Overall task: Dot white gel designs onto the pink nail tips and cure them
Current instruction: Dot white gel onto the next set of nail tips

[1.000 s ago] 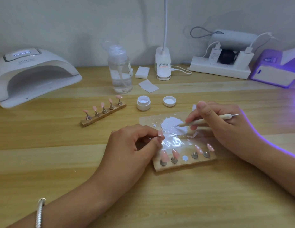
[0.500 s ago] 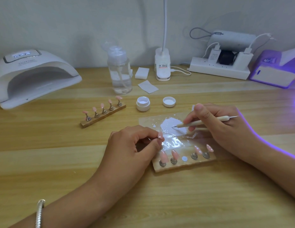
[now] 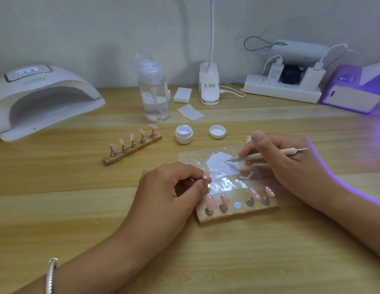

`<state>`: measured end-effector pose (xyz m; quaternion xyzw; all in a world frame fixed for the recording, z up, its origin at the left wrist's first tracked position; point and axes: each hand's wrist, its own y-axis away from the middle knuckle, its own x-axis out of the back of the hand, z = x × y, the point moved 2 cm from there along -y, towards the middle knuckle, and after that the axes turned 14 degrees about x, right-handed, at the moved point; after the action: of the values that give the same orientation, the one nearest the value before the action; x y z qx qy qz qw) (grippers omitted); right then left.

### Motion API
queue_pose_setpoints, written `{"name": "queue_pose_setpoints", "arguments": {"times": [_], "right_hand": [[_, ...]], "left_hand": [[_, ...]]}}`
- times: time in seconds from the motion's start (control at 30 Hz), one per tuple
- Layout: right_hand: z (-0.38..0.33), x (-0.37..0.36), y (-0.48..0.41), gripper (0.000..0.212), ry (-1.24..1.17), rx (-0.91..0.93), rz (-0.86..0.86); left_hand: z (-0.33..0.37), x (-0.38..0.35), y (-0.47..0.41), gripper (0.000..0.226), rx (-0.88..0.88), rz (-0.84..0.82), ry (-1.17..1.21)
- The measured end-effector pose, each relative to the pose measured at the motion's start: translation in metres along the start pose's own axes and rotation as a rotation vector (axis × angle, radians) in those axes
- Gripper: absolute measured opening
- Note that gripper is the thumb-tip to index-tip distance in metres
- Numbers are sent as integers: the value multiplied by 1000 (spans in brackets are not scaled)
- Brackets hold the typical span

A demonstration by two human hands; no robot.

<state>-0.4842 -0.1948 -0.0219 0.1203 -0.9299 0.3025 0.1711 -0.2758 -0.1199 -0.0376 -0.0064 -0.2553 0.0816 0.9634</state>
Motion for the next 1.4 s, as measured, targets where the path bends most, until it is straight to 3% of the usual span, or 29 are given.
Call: {"name": "queue_pose_setpoints", "arguments": {"times": [0.1,0.27,0.37,0.53,0.67,0.8,0.97,1.13,1.27,1.4], "right_hand": [[0,-1,0,41,-7,-4,-59],[1,0,0,41,-7,-1,15],[1,-2,0,41,-17,-5,-68],[2,1,1,41,-13,-16,19],[2,-2,0,39,-2,5,-87],[4,1,0,40,-13,-1,1],[4,-1,0,38,107,68,-135],[6,1,1,36,86,58,-32],[5,-2,0,38,67,46,-118],[6,0,0,38,24,20,-20]], "left_hand": [[-1,0,0,6,7,-3,3],[-3,0,0,10,12,-3,-8],[-2,0,0,7,8,-5,10],[-2,0,0,14,2,-10,-18],[-4,0,-1,13,9,-10,-3],[-2,-1,1,8,-3,-15,2],[-4,0,0,12,8,-4,-11],[-3,0,0,14,19,-1,-17],[-2,0,0,13,21,-1,-9],[-2,0,0,9,26,-4,-4]]}}
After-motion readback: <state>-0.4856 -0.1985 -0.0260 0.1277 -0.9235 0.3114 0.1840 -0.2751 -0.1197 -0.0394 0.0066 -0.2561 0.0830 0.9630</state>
